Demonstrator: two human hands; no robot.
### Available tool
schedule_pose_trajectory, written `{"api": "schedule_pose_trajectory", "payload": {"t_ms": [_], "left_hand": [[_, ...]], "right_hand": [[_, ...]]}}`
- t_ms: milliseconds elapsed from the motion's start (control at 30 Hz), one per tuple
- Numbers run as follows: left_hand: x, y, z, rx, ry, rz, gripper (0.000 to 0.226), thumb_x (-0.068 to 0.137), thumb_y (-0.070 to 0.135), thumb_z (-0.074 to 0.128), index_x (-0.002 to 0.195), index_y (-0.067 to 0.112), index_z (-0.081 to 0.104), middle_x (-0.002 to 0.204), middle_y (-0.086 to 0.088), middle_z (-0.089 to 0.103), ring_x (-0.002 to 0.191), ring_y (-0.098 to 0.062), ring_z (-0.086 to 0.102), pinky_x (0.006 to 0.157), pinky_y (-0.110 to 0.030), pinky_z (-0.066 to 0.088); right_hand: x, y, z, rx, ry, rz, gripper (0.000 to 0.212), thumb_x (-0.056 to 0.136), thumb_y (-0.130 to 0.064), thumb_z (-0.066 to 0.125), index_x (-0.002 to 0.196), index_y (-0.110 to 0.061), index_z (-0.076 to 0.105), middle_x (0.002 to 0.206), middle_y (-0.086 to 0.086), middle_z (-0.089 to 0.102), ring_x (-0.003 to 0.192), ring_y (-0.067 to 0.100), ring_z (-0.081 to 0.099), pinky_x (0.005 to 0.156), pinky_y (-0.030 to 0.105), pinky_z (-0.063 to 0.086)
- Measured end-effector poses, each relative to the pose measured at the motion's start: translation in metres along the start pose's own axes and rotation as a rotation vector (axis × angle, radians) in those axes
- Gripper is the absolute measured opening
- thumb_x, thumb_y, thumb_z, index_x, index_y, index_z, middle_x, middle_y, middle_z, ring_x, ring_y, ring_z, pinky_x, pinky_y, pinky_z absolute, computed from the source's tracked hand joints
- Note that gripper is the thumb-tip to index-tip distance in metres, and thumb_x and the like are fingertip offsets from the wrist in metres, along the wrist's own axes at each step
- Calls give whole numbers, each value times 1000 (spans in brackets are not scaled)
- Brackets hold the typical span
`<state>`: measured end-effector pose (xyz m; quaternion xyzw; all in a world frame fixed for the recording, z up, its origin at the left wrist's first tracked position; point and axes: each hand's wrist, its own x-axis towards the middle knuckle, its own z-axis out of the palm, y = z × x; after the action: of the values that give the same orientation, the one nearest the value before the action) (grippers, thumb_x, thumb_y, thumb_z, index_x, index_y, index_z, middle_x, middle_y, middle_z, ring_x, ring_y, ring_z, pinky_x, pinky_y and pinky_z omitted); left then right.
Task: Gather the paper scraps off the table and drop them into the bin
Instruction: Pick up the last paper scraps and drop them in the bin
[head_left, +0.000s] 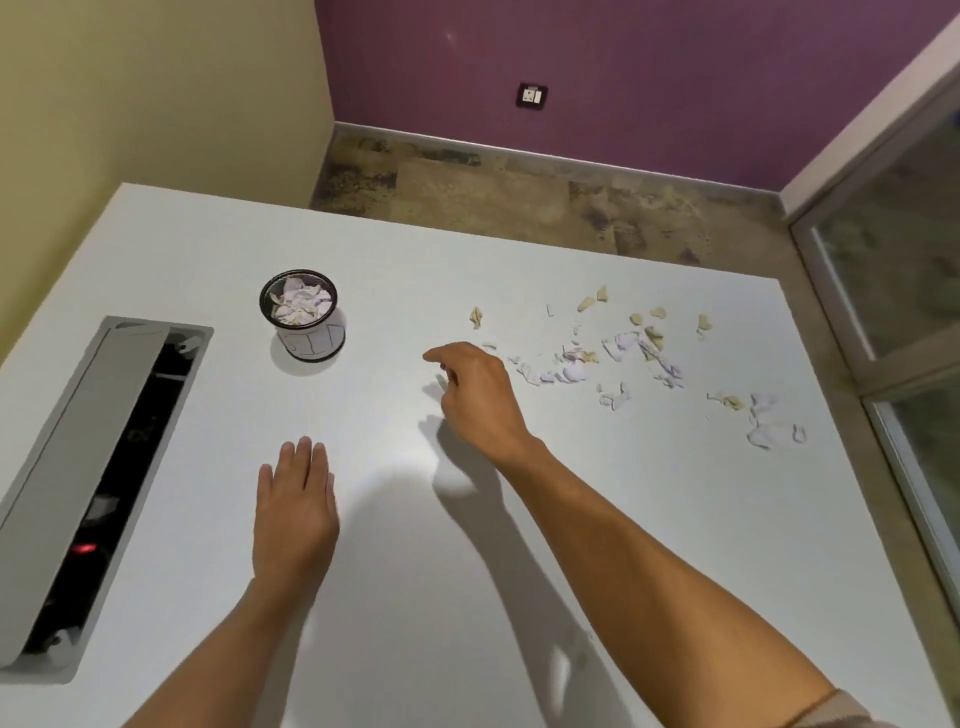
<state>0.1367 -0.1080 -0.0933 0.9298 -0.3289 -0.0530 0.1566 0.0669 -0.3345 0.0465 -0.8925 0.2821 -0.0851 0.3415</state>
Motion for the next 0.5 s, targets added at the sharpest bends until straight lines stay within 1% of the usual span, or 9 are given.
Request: {"api": "schedule_pose_trajectory", "payload": {"t_ms": [67,133,200,267,300,400,500], "left_hand": [[-6,21,-1,-76,-16,59,46,99,22,30,136,4,51,146,-16,44,141,-36,32,116,-53,23],[-16,47,1,-134,-74,113,46,100,27,26,139,11,47,149,-8,40,143,-27,27,117,-49,22],[-33,73,8,-114,-120,194,50,101,33,24,142,11,42,151,-8,38,145,-26,25,116,-49,24],[-55,97,18,-78,-168,248,56,101,39,28,145,6,40,154,-13,36,146,-30,25,117,-50,24],[-67,109,23,-68,-198,252,62,99,44,30,145,4,39,155,-15,34,147,-31,24,118,-50,23],[-104,138,34,-50,-309,270,79,94,60,34,148,2,33,157,-18,28,148,-34,20,119,-50,22],[-142,159,43,18,-386,360,96,87,75,38,149,3,28,157,-16,25,148,-34,18,117,-51,23]], "right_hand": [[-28,24,-4,38,48,36,47,85,12,42,123,-6,64,126,9,64,117,24,57,102,32,43],[-60,50,-7,81,100,95,39,93,4,44,125,-7,63,127,7,63,119,23,56,104,33,41],[-96,77,-8,121,165,175,32,98,-8,47,127,-10,61,130,3,61,123,19,53,108,25,36],[-135,106,-11,164,233,283,34,97,-13,52,131,-10,58,136,1,58,128,17,48,109,16,28],[-155,121,-13,155,245,329,38,97,-15,53,134,-10,56,139,2,55,131,16,45,110,17,28],[-222,162,-18,38,221,399,48,100,-28,48,144,-11,42,150,3,43,140,18,36,115,33,30],[-287,190,-19,-15,217,497,62,99,-47,38,153,-18,25,159,-2,26,147,14,23,120,36,23]]}}
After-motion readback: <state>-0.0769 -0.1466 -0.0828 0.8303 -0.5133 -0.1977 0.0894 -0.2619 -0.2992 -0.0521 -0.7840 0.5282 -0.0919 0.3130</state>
